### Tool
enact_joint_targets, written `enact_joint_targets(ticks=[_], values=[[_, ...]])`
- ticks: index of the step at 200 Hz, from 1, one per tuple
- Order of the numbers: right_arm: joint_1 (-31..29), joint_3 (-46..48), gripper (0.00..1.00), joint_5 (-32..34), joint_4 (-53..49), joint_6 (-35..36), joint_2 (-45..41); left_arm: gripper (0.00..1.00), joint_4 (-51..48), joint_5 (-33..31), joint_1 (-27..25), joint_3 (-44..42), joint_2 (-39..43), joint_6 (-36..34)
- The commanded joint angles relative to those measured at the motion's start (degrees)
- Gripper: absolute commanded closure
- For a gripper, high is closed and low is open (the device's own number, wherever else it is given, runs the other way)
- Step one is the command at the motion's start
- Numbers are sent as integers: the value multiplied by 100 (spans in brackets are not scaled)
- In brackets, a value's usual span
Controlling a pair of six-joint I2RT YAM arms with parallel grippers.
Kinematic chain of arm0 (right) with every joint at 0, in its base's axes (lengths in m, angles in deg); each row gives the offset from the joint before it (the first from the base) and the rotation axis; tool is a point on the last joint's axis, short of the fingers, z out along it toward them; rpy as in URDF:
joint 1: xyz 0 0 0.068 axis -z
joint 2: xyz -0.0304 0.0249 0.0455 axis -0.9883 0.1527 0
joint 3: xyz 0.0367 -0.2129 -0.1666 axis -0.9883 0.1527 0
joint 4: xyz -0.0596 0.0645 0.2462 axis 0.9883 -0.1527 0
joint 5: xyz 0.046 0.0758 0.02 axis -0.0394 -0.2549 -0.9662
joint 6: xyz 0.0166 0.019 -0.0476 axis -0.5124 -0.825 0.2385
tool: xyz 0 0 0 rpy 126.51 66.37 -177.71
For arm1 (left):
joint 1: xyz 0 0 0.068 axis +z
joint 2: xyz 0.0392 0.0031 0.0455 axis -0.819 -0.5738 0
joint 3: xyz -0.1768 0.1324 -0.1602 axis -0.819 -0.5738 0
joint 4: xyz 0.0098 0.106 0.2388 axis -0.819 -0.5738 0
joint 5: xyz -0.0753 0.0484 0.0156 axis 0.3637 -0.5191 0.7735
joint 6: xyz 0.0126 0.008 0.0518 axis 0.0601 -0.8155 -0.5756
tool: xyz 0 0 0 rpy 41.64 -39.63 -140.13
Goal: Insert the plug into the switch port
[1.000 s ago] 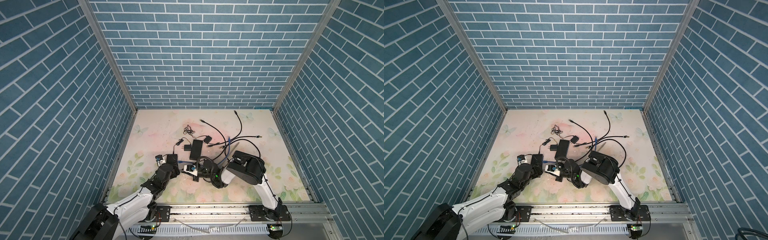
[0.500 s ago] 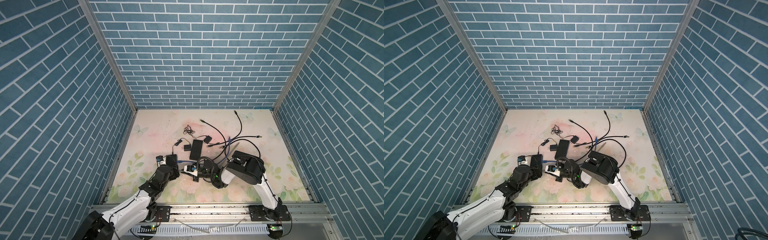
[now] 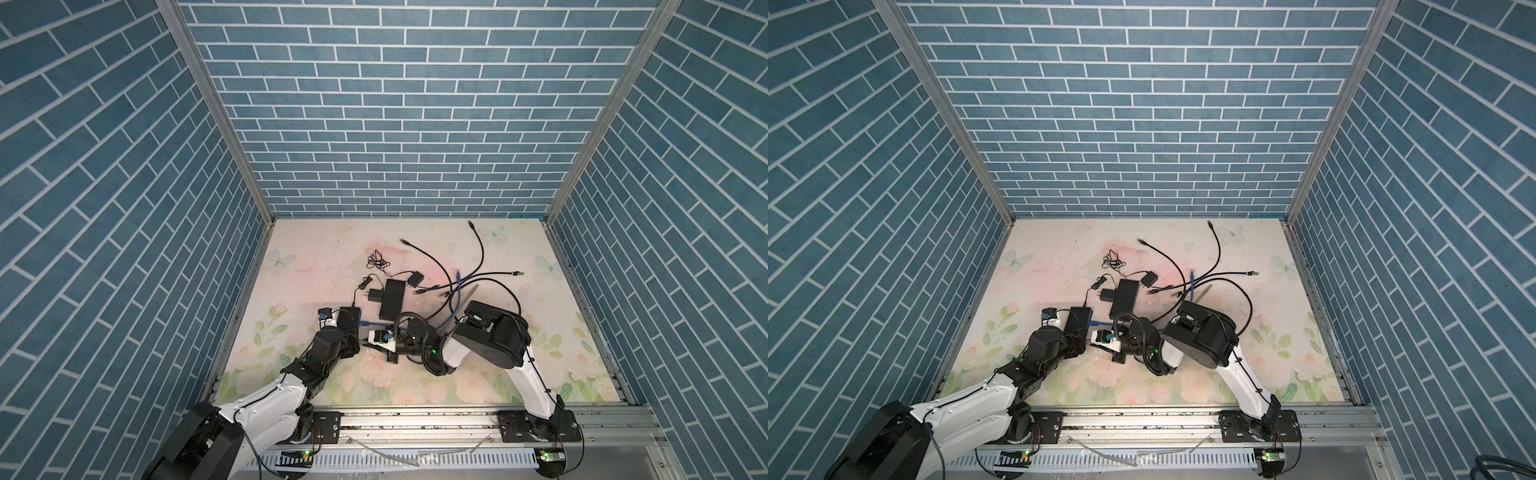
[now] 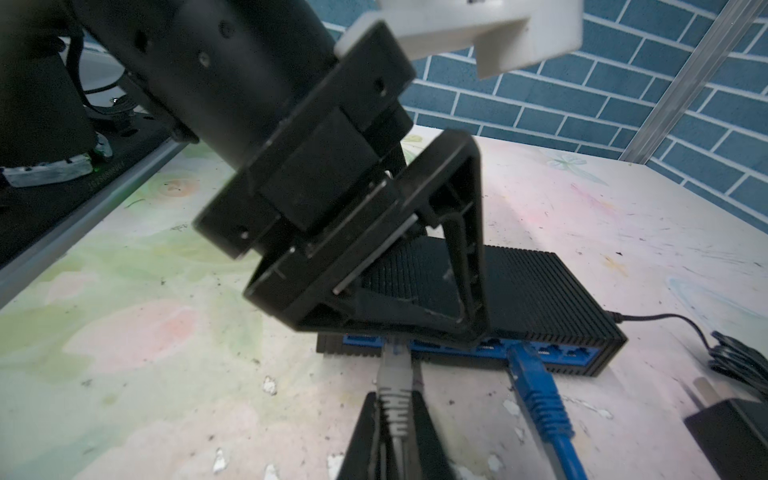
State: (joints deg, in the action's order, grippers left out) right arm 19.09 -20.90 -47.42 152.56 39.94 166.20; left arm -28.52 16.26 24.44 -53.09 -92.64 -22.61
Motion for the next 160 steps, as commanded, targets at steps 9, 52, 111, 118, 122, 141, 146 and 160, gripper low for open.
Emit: enact_joint_targets(ticks=[9,52,111,118,122,141,146,160], values=[[-224,-562,100,-277,-256,241,67,25,433,1761,-215,59,184,270],[-231,-919,100,-550,-502,293,73,25,354,1972,-226,-102,643,235],[-264,-1142,100,-462,-915,258,-40,23,-3,1739,-224,-158,1038,253],[-261,-1099,100,-319,-1027,244,-100,22,-182,1615,-224,-107,1115,257],[-259,-1069,100,-239,-1133,253,-102,22,-298,1542,-224,-77,1162,252],[-252,-965,100,139,-1771,325,-402,19,-861,1052,-226,57,1424,252],[-243,-935,100,249,-1921,317,-439,18,-1001,918,-224,90,1493,257],[-239,-853,100,477,-2260,310,-527,15,-1373,527,-217,191,1679,297]])
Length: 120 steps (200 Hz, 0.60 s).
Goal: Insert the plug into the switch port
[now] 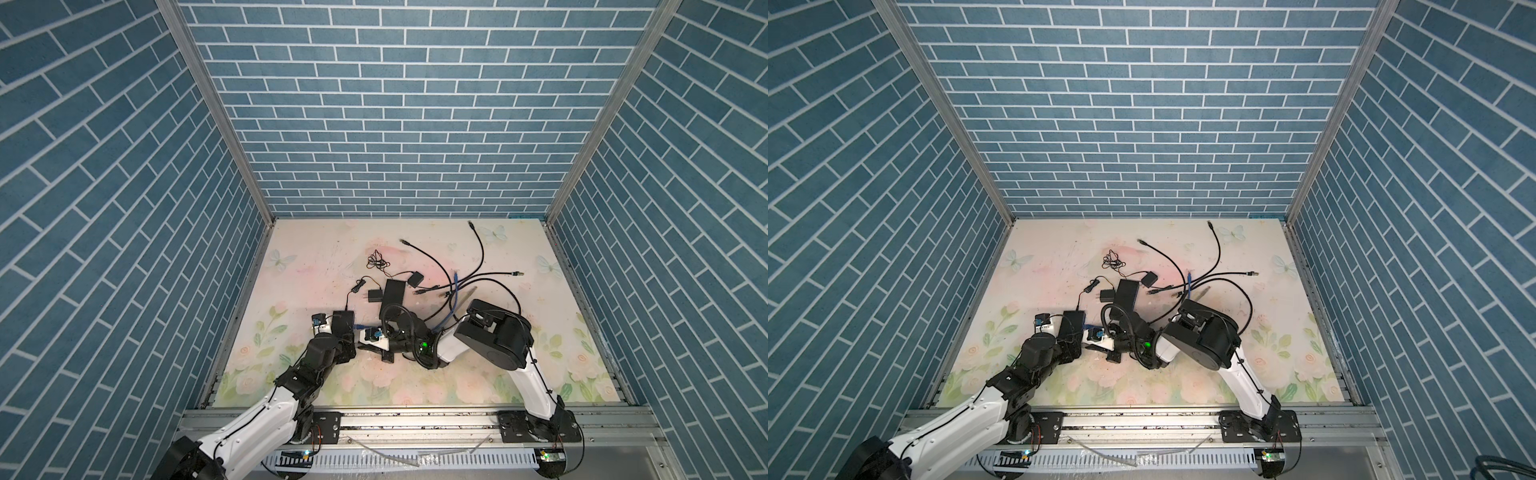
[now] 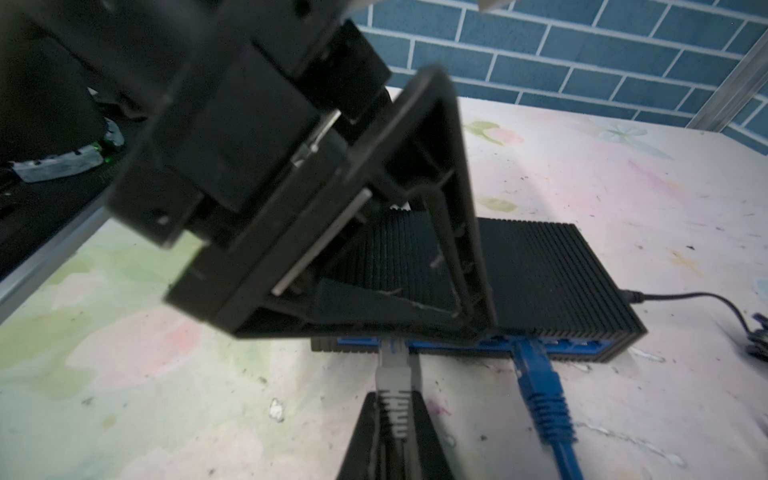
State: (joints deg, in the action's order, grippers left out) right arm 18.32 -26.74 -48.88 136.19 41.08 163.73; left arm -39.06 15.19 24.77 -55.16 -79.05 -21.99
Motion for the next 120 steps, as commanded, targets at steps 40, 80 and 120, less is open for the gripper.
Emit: enact_joint_targets(ticks=[40,80,120], values=[[-92,-242,100,952,-1175,-35,-357,6,-992,-115,-191,668,486,196],[-13,-509,100,1008,-1680,-42,-331,0,-1601,-647,-17,1103,323,159],[61,-982,100,891,-2146,-52,-235,0,-1917,-962,251,1480,-54,215]])
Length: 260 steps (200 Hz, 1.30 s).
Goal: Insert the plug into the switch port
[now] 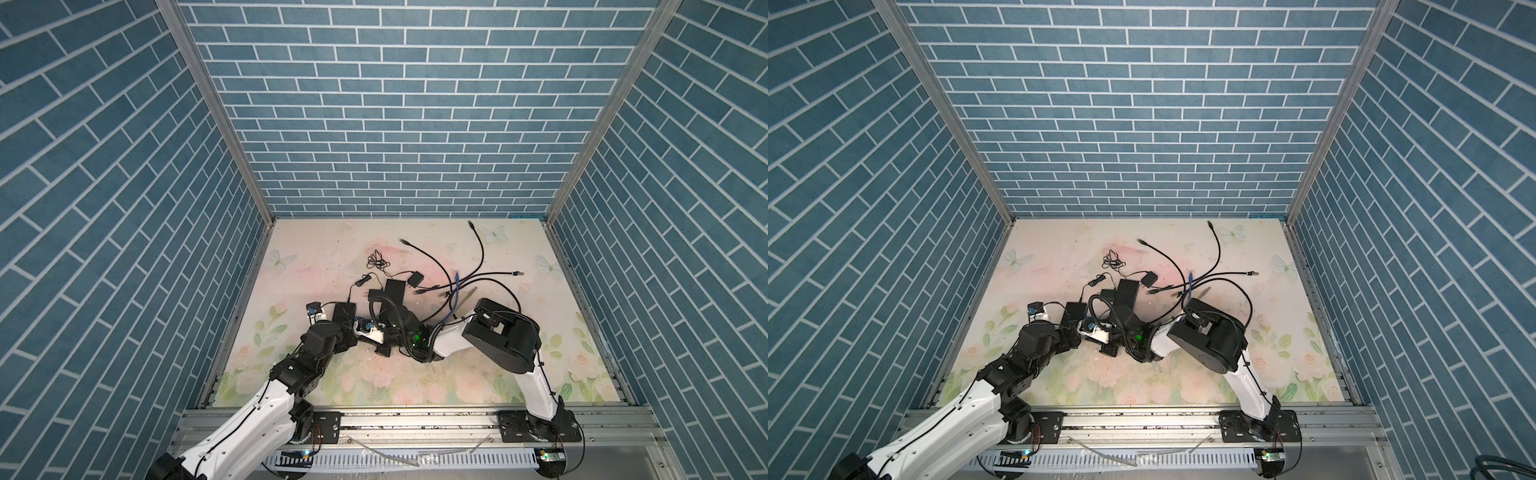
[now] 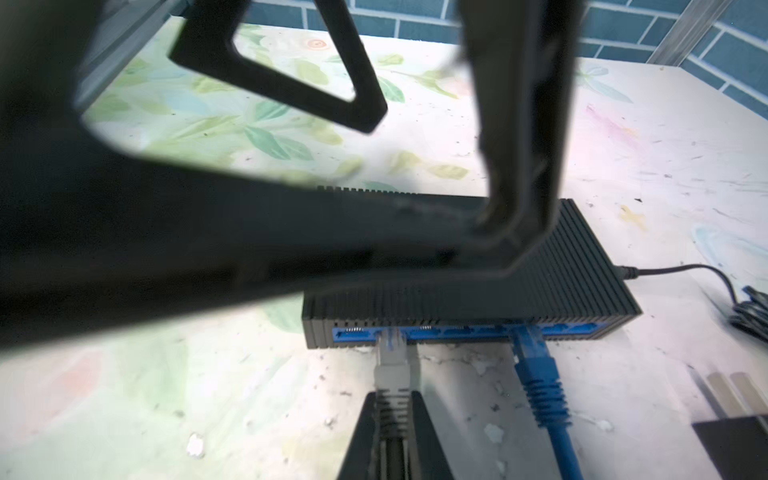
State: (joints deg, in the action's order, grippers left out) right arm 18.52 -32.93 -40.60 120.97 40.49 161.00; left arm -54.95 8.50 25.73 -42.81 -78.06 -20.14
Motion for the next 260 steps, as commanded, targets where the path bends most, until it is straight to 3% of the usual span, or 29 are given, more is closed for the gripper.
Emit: enact_joint_targets(ticks=[1,39,61,95,114,119,125,159,208,260], values=[[40,-382,100,60,-635,3,47,0,-336,-297,165,259,-163,36],[97,-977,100,-95,-1038,-24,295,0,-440,-245,477,582,-534,19],[176,-1348,94,-259,-1232,-152,468,0,-464,-207,658,722,-672,-9],[300,-1424,70,-398,-1182,-343,422,0,-349,-31,907,825,-752,-128],[386,-1288,62,-457,-1198,-470,-97,1,-321,81,1030,913,-798,-234],[418,-1247,54,-484,-1219,-522,-212,0,-311,96,1059,941,-814,-265],[466,-1192,52,-508,-1236,-586,-353,1,-301,120,1092,981,-838,-304],[765,-843,51,-355,-1446,-863,-1239,0,-181,310,1155,1207,-1053,-576],[1412,-738,54,-430,-2649,-942,-2102,0,249,863,1150,1356,-1548,-957],[2063,-571,54,-31,-3896,-574,-2616,2,404,1318,1093,1489,-1957,-1190]])
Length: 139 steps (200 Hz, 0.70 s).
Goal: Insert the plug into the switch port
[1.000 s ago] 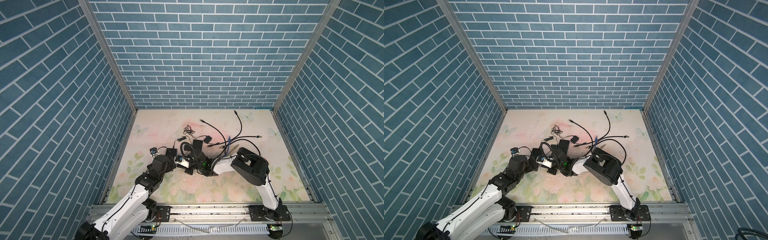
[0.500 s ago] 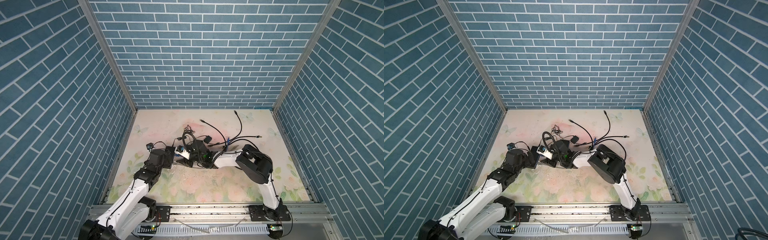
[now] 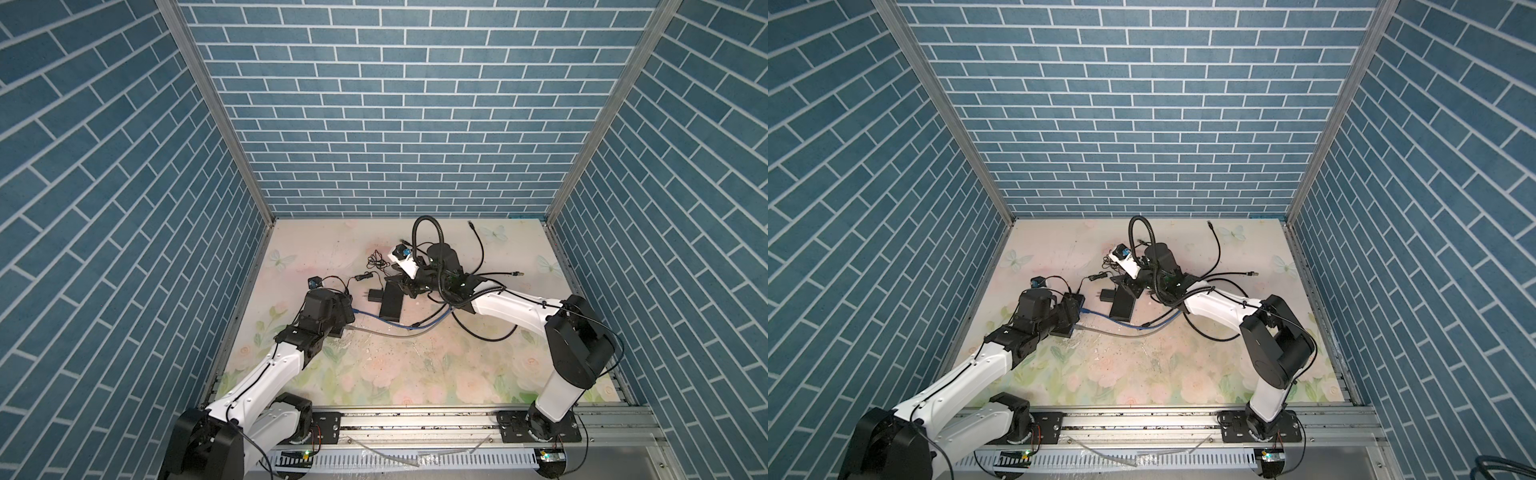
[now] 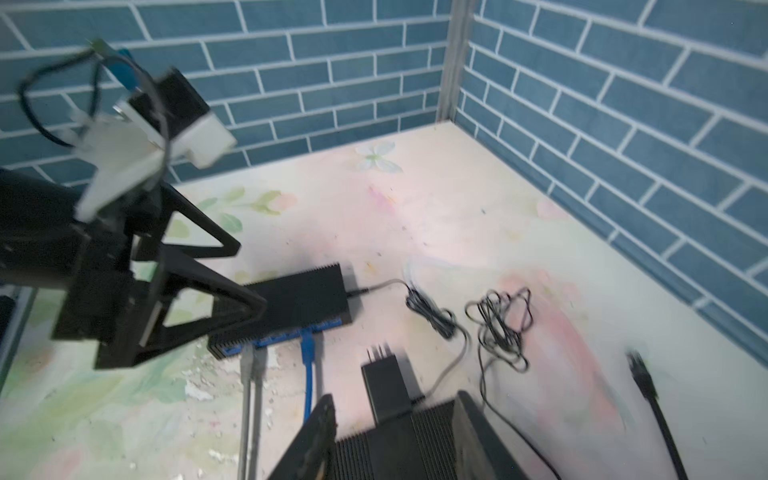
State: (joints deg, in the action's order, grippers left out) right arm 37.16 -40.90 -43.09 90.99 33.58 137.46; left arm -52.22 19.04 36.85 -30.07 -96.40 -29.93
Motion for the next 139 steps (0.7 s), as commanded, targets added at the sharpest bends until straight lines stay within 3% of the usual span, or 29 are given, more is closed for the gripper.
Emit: enact_joint_targets(ticks=[1,46,101,139], values=[[215,233,54,227,-902,122,-266,2,130,268,-17,222,-133,-209],[570,266,55,668,-1315,336,-236,3,138,343,-173,487,-448,-300],[712,-23,58,666,-1513,336,56,5,259,384,-281,1074,-1243,-336],[731,-245,62,753,-1520,-27,295,6,282,399,-347,1576,-1812,-354]])
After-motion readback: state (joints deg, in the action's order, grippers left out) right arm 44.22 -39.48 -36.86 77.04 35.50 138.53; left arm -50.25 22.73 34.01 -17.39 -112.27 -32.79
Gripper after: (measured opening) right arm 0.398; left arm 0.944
